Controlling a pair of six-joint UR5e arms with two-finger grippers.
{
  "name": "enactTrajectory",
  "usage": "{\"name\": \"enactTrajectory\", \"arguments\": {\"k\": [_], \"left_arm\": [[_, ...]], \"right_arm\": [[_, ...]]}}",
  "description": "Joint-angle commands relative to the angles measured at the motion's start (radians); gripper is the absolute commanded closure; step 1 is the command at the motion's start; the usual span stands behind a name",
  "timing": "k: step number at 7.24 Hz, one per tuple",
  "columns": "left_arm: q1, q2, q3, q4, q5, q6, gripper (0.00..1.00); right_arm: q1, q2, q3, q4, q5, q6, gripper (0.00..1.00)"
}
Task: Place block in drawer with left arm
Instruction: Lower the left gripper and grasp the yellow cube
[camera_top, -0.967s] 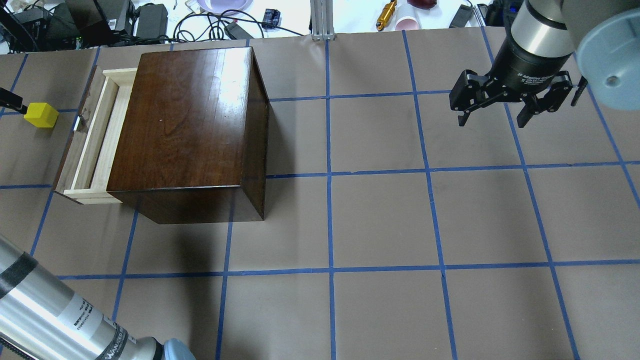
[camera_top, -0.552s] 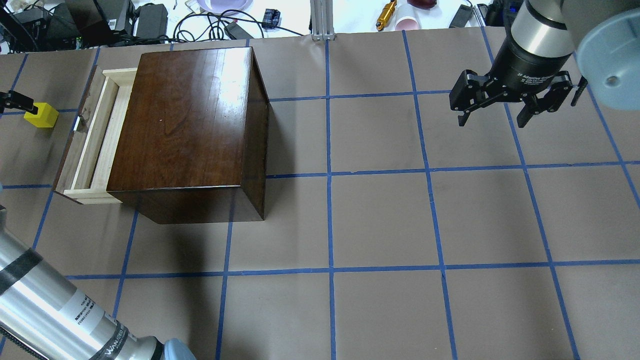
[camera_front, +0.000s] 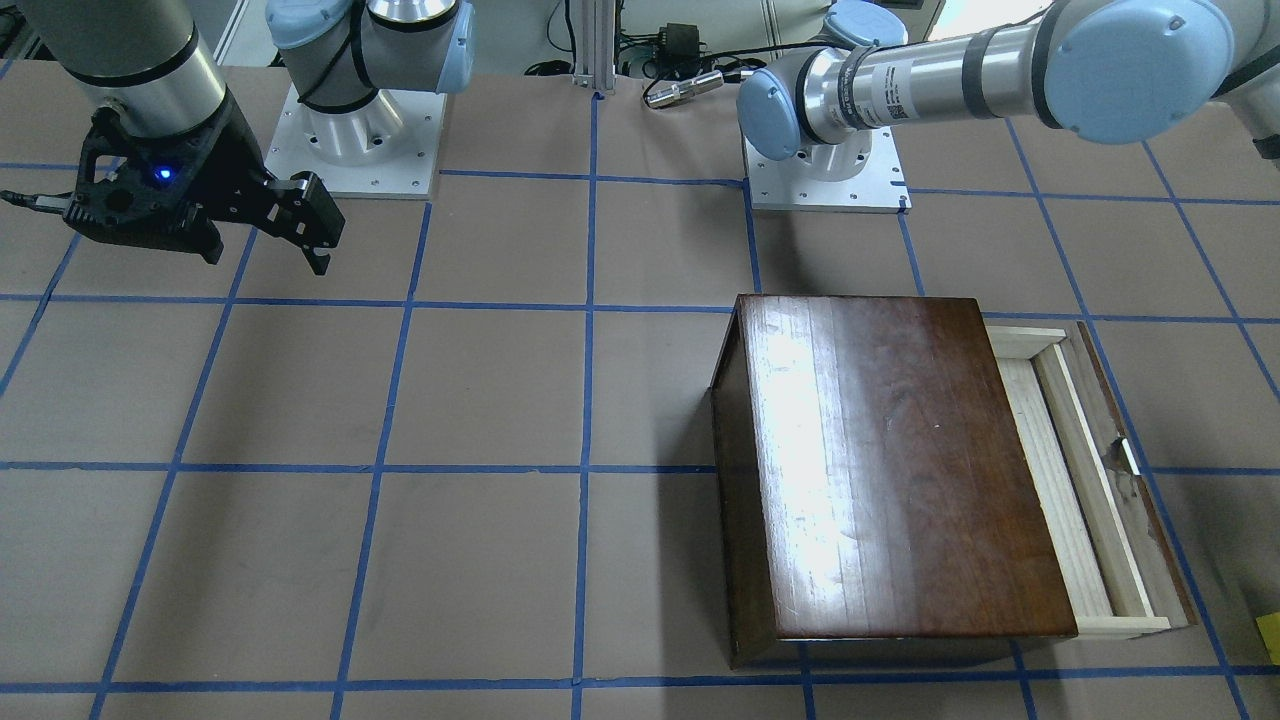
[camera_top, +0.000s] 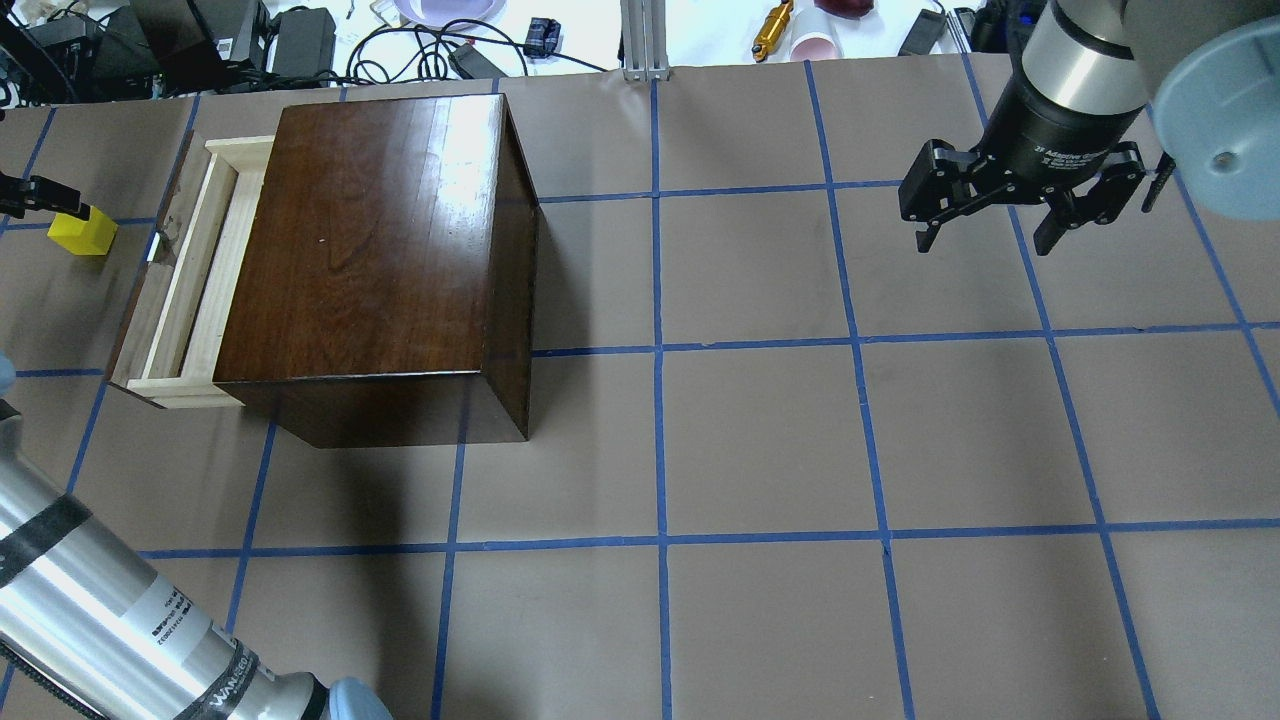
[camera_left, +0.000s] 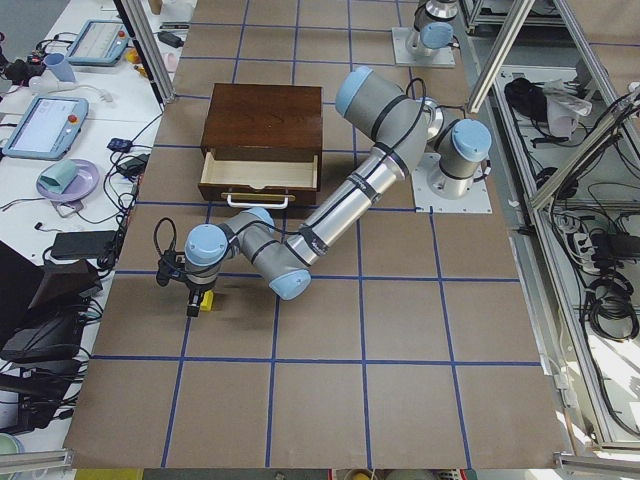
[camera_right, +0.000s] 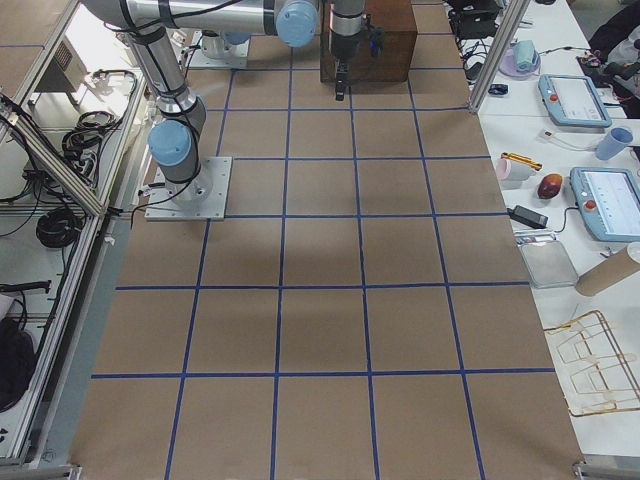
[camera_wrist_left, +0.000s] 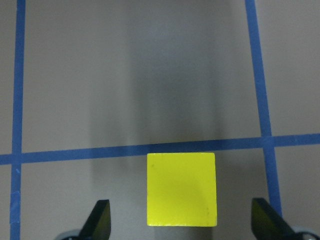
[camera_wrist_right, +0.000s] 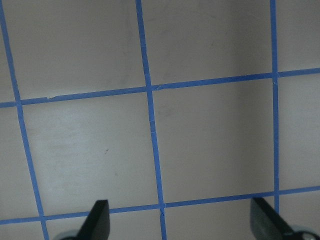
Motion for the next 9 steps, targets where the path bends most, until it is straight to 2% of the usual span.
{"name": "enactTrajectory", "arguments": {"k": [1, 8, 9], "left_arm": [[-0.008, -0.026, 0.016, 0.005, -0.002, -0.005, 0.00], [-0.019, -0.078, 0.050, 0.005, 0.000, -0.002, 0.00], [-0.019, -0.080, 0.050, 0.005, 0.000, -0.003, 0.34]], "right_arm": [[-0.002, 0.000, 0.000, 0.000, 0.000, 0.000, 0.00], [0.000, 0.000, 0.000, 0.000, 0.000, 0.000, 0.00], [0.000, 0.000, 0.000, 0.000, 0.000, 0.000, 0.00]]}}
